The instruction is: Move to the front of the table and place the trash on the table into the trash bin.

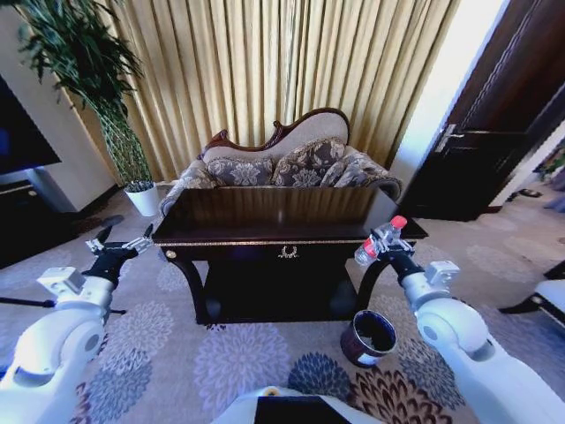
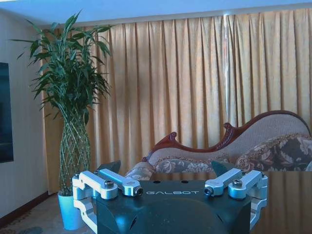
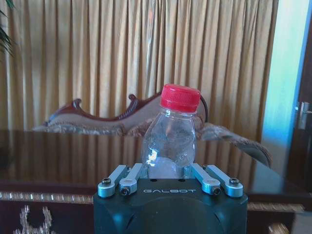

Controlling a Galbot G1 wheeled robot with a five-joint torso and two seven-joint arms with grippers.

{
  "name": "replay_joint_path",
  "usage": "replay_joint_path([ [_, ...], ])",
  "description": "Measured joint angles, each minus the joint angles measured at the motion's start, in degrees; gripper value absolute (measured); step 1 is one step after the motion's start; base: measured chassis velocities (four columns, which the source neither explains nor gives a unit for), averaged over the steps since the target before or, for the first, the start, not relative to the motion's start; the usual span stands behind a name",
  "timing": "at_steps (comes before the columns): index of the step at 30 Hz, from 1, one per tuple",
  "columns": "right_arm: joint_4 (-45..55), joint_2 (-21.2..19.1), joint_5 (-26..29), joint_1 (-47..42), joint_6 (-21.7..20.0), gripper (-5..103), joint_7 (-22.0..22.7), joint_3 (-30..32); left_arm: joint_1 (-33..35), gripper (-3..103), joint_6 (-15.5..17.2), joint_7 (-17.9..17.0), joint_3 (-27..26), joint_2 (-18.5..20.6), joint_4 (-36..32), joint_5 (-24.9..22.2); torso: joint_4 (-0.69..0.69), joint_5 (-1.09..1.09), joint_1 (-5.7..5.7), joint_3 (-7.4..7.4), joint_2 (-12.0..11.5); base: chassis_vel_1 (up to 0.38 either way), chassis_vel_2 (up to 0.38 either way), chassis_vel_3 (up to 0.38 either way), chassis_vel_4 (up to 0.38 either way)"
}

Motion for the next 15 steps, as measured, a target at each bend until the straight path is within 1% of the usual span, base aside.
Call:
replay_joint_path([
  [3,-6.0,1.7,-2.2,1.4,0.1,28,-0.1,-3.0,-0.6,100,-0.3,0.5,0.9,-0.8,0.3,0.9,0.00,0.00,-0.02,-0.01,0.0,0.058,-0.062,-0.067,0.052],
  [4,-6.0,1.7,-2.2,1.4,0.1,28,-0.1,-3.0,-0.6,100,-0.3,0.5,0.9,-0.8,0.3,0.9,0.00,0.00,-0.02,-0.01,0.0,0.046,-0.033,-0.054,0.050],
  [6,-12.4,3.1,-3.0,2.5,0.1,28,-0.3,-4.7,-0.8,100,-0.5,0.8,1.7,-1.3,0.3,1.4,0.01,0.02,-0.01,0.00,0.0,0.009,-0.017,-0.027,0.016],
  [7,-12.4,3.1,-3.0,2.5,0.1,28,-0.3,-4.7,-0.8,100,-0.5,0.8,1.7,-1.3,0.3,1.4,0.01,0.02,-0.01,0.00,0.0,0.000,0.000,0.000,0.000],
  [10,-22.9,4.7,-4.0,5.7,0.7,28,-0.7,-7.0,-0.8,100,-0.6,1.1,2.5,-2.4,-0.2,1.9,-0.01,0.01,0.04,0.03,0.0,0.000,0.000,0.000,0.000],
  [11,-22.9,4.7,-4.0,5.7,0.7,28,-0.7,-7.0,-0.8,100,-0.6,1.1,2.5,-2.4,-0.2,1.9,-0.01,0.01,0.04,0.03,0.0,0.000,0.000,0.000,0.000],
  [14,-29.8,5.2,-4.7,9.2,0.9,28,-0.6,-9.1,-0.6,100,-0.9,1.3,2.7,-2.8,-0.4,2.4,0.01,0.01,0.03,0.02,0.0,0.000,0.000,0.000,0.000],
  [15,-29.8,5.2,-4.7,9.2,0.9,28,-0.6,-9.1,-0.6,100,-0.9,1.3,2.7,-2.8,-0.4,2.4,0.01,0.01,0.03,0.02,0.0,0.000,0.000,0.000,0.000],
])
